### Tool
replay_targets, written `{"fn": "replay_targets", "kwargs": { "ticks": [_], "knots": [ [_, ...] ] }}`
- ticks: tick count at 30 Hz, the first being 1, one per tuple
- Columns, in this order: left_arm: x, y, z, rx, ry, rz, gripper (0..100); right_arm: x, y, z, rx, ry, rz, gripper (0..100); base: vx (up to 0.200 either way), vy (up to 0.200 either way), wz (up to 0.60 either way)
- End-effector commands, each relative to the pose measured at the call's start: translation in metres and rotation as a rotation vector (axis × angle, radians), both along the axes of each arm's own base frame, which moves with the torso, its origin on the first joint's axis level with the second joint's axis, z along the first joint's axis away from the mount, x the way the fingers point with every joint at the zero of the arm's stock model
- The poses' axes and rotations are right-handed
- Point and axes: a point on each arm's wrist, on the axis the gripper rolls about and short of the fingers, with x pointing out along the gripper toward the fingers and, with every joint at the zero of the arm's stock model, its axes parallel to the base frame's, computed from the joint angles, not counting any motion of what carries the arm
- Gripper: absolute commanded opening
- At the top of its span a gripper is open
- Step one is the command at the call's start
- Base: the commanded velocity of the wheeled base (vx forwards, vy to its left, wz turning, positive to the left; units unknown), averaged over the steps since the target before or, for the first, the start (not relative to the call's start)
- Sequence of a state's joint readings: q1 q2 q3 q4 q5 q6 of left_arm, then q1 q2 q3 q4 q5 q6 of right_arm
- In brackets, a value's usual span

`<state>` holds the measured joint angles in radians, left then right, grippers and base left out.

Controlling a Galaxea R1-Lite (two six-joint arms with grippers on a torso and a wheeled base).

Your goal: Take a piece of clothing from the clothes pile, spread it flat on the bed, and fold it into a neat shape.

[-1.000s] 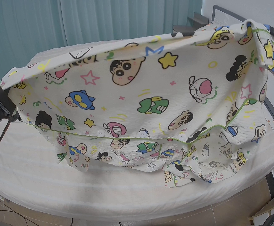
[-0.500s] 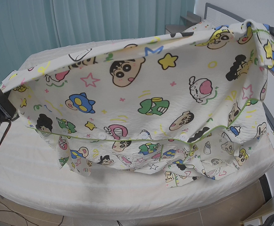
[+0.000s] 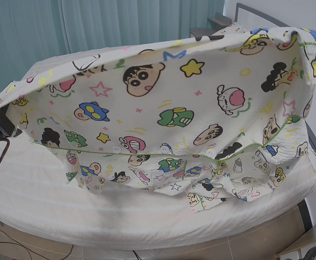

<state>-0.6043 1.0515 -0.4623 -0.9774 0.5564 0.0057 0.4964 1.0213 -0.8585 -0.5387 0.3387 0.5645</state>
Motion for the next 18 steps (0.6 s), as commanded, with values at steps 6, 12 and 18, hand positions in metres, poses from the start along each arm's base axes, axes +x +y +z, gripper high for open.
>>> {"fn": "replay_targets", "kwargs": {
  "ticks": [6, 12, 18],
  "knots": [
    [-0.007, 0.005, 0.004, -0.01, -0.027, 0.003, 0, -0.006, -0.003, 0.004, 0.012, -0.023, 0.002, 0, -0.067, 0.0, 0.0],
    [-0.024, 0.016, 0.008, -0.03, -0.077, 0.002, 0, -0.015, -0.007, 0.008, 0.015, -0.052, 0.034, 0, 0.0, 0.0, 0.0],
    [-0.031, 0.02, -0.009, 0.02, 0.002, -0.004, 0, -0.018, -0.008, 0.007, -0.011, -0.021, 0.064, 0, 0.0, 0.0, 0.0]
  ]
}}
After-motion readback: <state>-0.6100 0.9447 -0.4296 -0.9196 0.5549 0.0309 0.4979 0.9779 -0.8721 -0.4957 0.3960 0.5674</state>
